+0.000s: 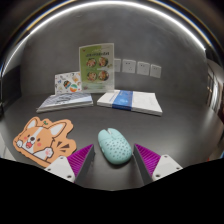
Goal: Arrange mouse
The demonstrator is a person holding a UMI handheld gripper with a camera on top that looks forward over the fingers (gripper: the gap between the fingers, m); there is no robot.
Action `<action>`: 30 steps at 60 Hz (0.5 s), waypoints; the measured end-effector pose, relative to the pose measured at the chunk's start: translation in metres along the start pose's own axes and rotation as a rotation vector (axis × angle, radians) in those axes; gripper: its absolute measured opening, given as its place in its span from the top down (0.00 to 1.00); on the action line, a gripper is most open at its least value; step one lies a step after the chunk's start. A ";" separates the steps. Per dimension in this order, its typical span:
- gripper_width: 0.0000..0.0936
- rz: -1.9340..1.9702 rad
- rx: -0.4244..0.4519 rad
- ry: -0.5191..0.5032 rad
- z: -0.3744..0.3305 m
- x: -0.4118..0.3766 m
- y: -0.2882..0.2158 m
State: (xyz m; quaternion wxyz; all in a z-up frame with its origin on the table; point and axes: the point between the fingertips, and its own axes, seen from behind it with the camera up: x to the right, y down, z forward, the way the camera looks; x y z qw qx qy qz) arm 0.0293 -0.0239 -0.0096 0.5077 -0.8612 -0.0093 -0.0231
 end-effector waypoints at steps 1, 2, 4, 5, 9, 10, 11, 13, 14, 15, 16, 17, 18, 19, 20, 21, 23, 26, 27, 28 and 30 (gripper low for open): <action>0.12 0.004 -0.003 -0.011 0.004 0.002 -0.001; 0.12 0.007 -0.004 -0.022 0.007 0.003 -0.003; 0.12 0.012 -0.011 -0.039 0.013 0.006 -0.006; 0.12 0.014 -0.015 -0.047 0.016 0.007 -0.007; 0.12 0.030 -0.034 -0.085 0.025 0.008 -0.010; 0.13 0.037 -0.036 -0.092 0.027 0.008 -0.012; 0.15 0.037 -0.037 -0.093 0.029 0.010 -0.013; 0.14 0.023 -0.041 -0.098 0.032 0.012 -0.014; 0.19 0.018 -0.045 -0.106 0.033 0.011 -0.014; 0.21 0.017 -0.046 -0.112 0.034 0.010 -0.015; 0.24 0.014 -0.049 -0.119 0.035 0.010 -0.015; 0.30 0.010 -0.051 -0.124 0.035 0.009 -0.015; 0.36 0.007 -0.052 -0.127 0.036 0.009 -0.015; 0.42 0.007 -0.054 -0.130 0.036 0.009 -0.015; 0.43 0.010 -0.052 -0.126 0.037 0.010 -0.015; 0.43 0.016 -0.052 -0.125 0.036 0.010 -0.015; 0.45 0.020 -0.044 -0.116 0.036 0.011 -0.016; 0.46 0.009 -0.039 -0.107 0.037 0.011 -0.016; 0.48 0.008 -0.038 -0.105 0.037 0.010 -0.016; 0.48 0.009 -0.038 -0.103 0.037 0.011 -0.016; 0.49 0.023 -0.038 -0.103 0.037 0.012 -0.016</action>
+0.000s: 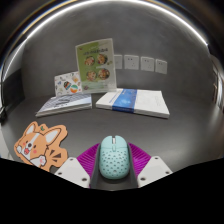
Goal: Arrange mouse
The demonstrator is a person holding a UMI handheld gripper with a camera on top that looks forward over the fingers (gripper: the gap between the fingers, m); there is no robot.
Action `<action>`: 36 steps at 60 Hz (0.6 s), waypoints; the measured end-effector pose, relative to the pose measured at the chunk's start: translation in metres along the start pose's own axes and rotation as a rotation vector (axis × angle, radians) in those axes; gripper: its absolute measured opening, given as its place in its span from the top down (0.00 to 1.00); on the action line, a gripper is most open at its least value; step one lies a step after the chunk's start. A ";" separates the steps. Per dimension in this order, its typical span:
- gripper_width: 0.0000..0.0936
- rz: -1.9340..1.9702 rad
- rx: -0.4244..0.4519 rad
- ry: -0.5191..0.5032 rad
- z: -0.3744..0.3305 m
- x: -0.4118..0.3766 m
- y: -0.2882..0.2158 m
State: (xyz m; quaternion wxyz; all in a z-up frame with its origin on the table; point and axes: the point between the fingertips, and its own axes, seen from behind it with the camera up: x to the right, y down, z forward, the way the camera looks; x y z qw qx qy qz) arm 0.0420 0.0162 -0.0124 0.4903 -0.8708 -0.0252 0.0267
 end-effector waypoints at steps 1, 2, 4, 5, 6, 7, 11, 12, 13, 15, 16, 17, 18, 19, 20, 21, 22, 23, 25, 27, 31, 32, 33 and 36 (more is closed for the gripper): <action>0.50 0.008 0.000 0.002 0.000 0.000 0.000; 0.51 0.013 0.001 0.004 0.000 0.000 0.000; 0.52 0.019 0.004 0.011 0.000 0.001 -0.001; 0.52 0.020 0.005 0.015 -0.001 0.001 -0.001; 0.53 0.024 0.011 0.021 0.001 0.001 -0.001; 0.54 0.029 0.010 0.027 0.001 0.001 -0.001; 0.55 0.064 -0.004 0.057 -0.005 0.005 -0.001; 0.56 0.076 -0.003 0.061 -0.008 0.005 -0.003; 0.56 0.088 0.007 0.060 -0.013 0.006 -0.008; 0.56 0.109 0.044 0.079 -0.023 0.002 -0.022; 0.56 0.115 0.065 0.086 -0.029 0.000 -0.032; 0.56 0.117 0.089 0.095 -0.036 -0.003 -0.043; 0.56 0.116 0.115 0.105 -0.044 -0.007 -0.055; 0.56 0.113 0.145 0.114 -0.053 -0.012 -0.068; 0.56 0.107 0.175 0.121 -0.061 -0.019 -0.080; 0.56 0.098 0.200 0.122 -0.071 -0.025 -0.094; 0.56 0.088 0.225 0.124 -0.079 -0.036 -0.105; 0.56 0.080 0.249 0.124 -0.086 -0.047 -0.115; 0.56 0.070 0.297 0.121 -0.100 -0.072 -0.134; 0.56 0.059 0.340 0.111 -0.109 -0.100 -0.149; 0.56 0.032 0.378 0.076 -0.120 -0.158 -0.167; 0.56 0.028 0.381 0.069 -0.119 -0.172 -0.167; 0.56 0.027 0.382 0.063 -0.117 -0.185 -0.166; 0.56 0.022 0.366 0.047 -0.106 -0.220 -0.154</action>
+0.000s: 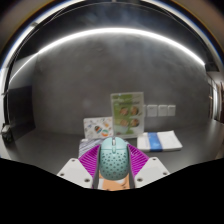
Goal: Arrange mouse
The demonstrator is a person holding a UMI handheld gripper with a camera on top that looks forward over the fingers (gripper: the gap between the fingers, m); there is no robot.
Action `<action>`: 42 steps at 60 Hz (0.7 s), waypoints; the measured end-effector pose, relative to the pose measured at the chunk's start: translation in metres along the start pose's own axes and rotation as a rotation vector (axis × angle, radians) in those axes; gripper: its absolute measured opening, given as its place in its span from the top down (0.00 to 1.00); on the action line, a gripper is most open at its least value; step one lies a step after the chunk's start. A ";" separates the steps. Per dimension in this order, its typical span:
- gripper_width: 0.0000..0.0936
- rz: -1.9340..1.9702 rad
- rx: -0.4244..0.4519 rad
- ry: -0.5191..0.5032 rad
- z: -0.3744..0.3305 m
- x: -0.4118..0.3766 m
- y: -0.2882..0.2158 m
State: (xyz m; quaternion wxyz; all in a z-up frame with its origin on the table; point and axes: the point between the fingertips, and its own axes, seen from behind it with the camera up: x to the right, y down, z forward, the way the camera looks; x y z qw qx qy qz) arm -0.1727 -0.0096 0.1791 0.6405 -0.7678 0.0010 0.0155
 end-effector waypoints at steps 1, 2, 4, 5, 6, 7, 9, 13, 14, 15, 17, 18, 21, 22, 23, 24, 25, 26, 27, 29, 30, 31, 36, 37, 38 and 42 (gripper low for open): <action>0.56 -0.006 -0.013 -0.007 0.003 -0.011 0.009; 0.56 -0.014 -0.024 -0.013 0.008 -0.023 0.024; 0.56 -0.026 -0.066 -0.029 0.013 -0.037 0.041; 0.56 -0.031 -0.081 -0.037 0.016 -0.043 0.051; 0.56 -0.032 -0.097 -0.045 0.020 -0.049 0.061; 0.56 -0.032 -0.113 -0.053 0.023 -0.054 0.071; 0.56 -0.030 -0.144 -0.063 0.029 -0.061 0.089; 0.56 -0.027 -0.218 -0.033 0.039 -0.063 0.127; 0.56 -0.029 -0.232 -0.026 0.040 -0.062 0.132; 0.56 -0.029 -0.242 -0.018 0.042 -0.061 0.137; 0.56 -0.033 -0.254 -0.002 0.045 -0.058 0.144; 0.56 -0.036 -0.262 0.003 0.046 -0.057 0.149; 0.56 -0.035 -0.288 0.019 0.048 -0.055 0.160; 0.56 -0.034 -0.296 0.021 0.048 -0.055 0.165; 0.56 -0.035 -0.303 0.023 0.049 -0.054 0.169; 0.56 -0.033 -0.309 0.029 0.049 -0.054 0.174; 0.55 -0.034 -0.317 0.033 0.049 -0.053 0.178; 0.55 -0.034 -0.316 0.033 0.049 -0.053 0.179; 0.54 -0.029 -0.304 0.033 0.050 -0.053 0.177; 0.48 -0.026 -0.309 0.032 0.050 -0.053 0.177; 0.51 -0.023 -0.313 0.033 0.050 -0.053 0.178; 0.49 -0.018 -0.318 0.032 0.050 -0.053 0.179; 0.44 -0.003 -0.350 0.028 0.050 -0.053 0.180; 0.43 -0.003 -0.358 0.026 0.049 -0.054 0.181; 0.41 -0.002 -0.368 0.026 0.048 -0.054 0.182; 0.18 0.008 -0.392 0.008 0.038 -0.057 0.179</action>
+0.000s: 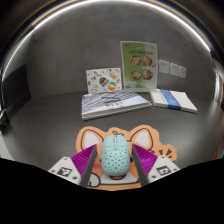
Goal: Arrange mouse
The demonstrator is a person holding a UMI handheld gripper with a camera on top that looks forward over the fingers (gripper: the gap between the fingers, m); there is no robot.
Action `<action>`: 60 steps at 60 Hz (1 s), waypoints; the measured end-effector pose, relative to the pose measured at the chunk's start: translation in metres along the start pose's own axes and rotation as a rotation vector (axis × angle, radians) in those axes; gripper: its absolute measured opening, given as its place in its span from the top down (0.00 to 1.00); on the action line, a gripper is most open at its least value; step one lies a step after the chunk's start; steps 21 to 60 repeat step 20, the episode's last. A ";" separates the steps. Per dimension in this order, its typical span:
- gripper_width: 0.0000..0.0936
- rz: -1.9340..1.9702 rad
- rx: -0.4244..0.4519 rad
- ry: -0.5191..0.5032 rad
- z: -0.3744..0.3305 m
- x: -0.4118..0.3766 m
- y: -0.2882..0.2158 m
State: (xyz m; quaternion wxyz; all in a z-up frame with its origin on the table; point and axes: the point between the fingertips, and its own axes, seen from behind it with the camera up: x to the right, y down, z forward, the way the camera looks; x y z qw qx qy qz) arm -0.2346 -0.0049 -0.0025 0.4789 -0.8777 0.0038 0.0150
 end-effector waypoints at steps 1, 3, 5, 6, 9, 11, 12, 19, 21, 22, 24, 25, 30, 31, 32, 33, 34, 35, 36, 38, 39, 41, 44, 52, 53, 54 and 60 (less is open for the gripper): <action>0.14 -0.002 0.000 -0.009 -0.004 -0.002 -0.001; 0.05 -0.007 0.001 -0.020 -0.012 -0.005 -0.001; 0.05 -0.006 0.004 -0.027 -0.022 -0.008 -0.001; 0.09 -0.004 0.002 -0.031 -0.027 -0.009 -0.001; 0.09 0.006 -0.003 -0.043 -0.045 -0.010 0.003; 0.09 0.012 -0.009 -0.057 -0.059 -0.011 0.006; 0.09 0.015 -0.011 -0.062 -0.065 -0.012 0.009; 0.09 0.060 -0.030 -0.065 -0.107 -0.001 0.027; 0.09 0.067 -0.033 -0.066 -0.112 0.001 0.030; 0.09 0.067 -0.033 -0.066 -0.112 0.001 0.030; 0.09 0.067 -0.033 -0.066 -0.112 0.001 0.030; 0.09 0.067 -0.033 -0.066 -0.112 0.001 0.030; 0.09 0.067 -0.033 -0.066 -0.112 0.001 0.030; 0.09 0.067 -0.033 -0.066 -0.112 0.001 0.030; 0.09 0.067 -0.033 -0.066 -0.112 0.001 0.030; 0.09 0.067 -0.033 -0.066 -0.112 0.001 0.030; 0.09 0.067 -0.033 -0.066 -0.112 0.001 0.030; 0.09 0.067 -0.033 -0.066 -0.112 0.001 0.030; 0.09 0.067 -0.033 -0.066 -0.112 0.001 0.030; 0.09 0.067 -0.033 -0.066 -0.112 0.001 0.030; 0.09 0.067 -0.033 -0.066 -0.112 0.001 0.030; 0.09 0.067 -0.033 -0.066 -0.112 0.001 0.030; 0.09 0.067 -0.033 -0.066 -0.112 0.001 0.030; 0.09 0.067 -0.033 -0.066 -0.112 0.001 0.030; 0.09 0.067 -0.033 -0.066 -0.112 0.001 0.030; 0.09 0.067 -0.033 -0.066 -0.112 0.001 0.030; 0.09 0.067 -0.033 -0.066 -0.112 0.001 0.030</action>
